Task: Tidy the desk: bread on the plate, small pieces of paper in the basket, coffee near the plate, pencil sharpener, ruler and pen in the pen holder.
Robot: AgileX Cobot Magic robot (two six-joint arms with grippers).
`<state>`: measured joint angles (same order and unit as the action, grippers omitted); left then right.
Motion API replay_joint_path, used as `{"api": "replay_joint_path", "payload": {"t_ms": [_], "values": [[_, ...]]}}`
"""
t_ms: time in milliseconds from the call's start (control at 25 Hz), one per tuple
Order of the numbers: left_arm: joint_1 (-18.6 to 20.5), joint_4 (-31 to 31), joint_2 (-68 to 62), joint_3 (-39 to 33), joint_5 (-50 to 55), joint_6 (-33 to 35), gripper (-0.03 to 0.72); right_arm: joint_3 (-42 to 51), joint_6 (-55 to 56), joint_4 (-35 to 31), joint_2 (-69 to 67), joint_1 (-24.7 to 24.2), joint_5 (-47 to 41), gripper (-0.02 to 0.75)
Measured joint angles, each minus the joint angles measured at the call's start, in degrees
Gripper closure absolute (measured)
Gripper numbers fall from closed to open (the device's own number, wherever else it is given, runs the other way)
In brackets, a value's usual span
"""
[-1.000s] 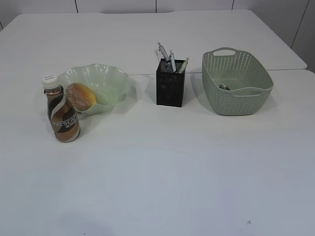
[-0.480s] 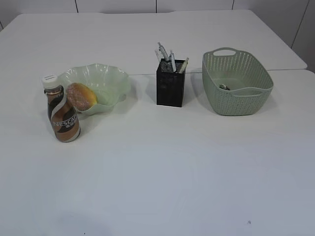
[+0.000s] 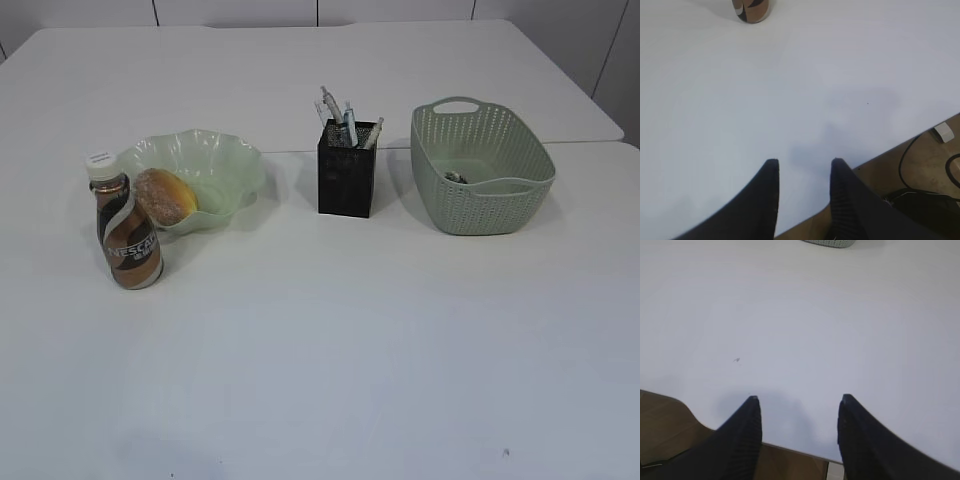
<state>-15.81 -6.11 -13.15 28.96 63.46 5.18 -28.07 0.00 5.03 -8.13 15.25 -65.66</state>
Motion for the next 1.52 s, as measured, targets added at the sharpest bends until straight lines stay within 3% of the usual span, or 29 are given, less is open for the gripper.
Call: {"api": "replay_joint_path", "payload": {"t_ms": [160, 360, 400, 480, 640, 1000, 1520], "values": [[1.0, 0.0, 0.0, 0.0, 0.0, 0.0, 0.449, 0.0, 0.0, 0.1, 0.0, -0.6, 0.1, 0.34], [8.6, 0.0, 0.0, 0.0, 0.0, 0.0, 0.449, 0.0, 0.0, 0.1, 0.3, -2.4, 0.1, 0.34], [10.1, 0.0, 0.3, 0.0, 0.0, 0.0, 0.449, 0.0, 0.0, 0.2, 0.7, -5.5, 0.1, 0.34], [12.8, 0.0, 1.1, 0.0, 0.0, 0.0, 0.449, 0.0, 0.0, 0.2, 1.0, -6.8, 0.1, 0.34], [16.4, 0.0, 4.9, 0.0, 0.0, 0.0, 0.449, 0.0, 0.0, 0.2, 3.7, -7.4, 0.1, 0.341], [17.3, 0.0, 12.5, 0.0, 0.0, 0.0, 0.449, 0.0, 0.0, 0.3, 9.0, -9.8, 0.1, 0.341], [17.7, 0.0, 12.8, 0.0, 0.0, 0.0, 0.449, 0.0, 0.0, 0.4, 9.1, -10.0, 0.1, 0.341]]}}
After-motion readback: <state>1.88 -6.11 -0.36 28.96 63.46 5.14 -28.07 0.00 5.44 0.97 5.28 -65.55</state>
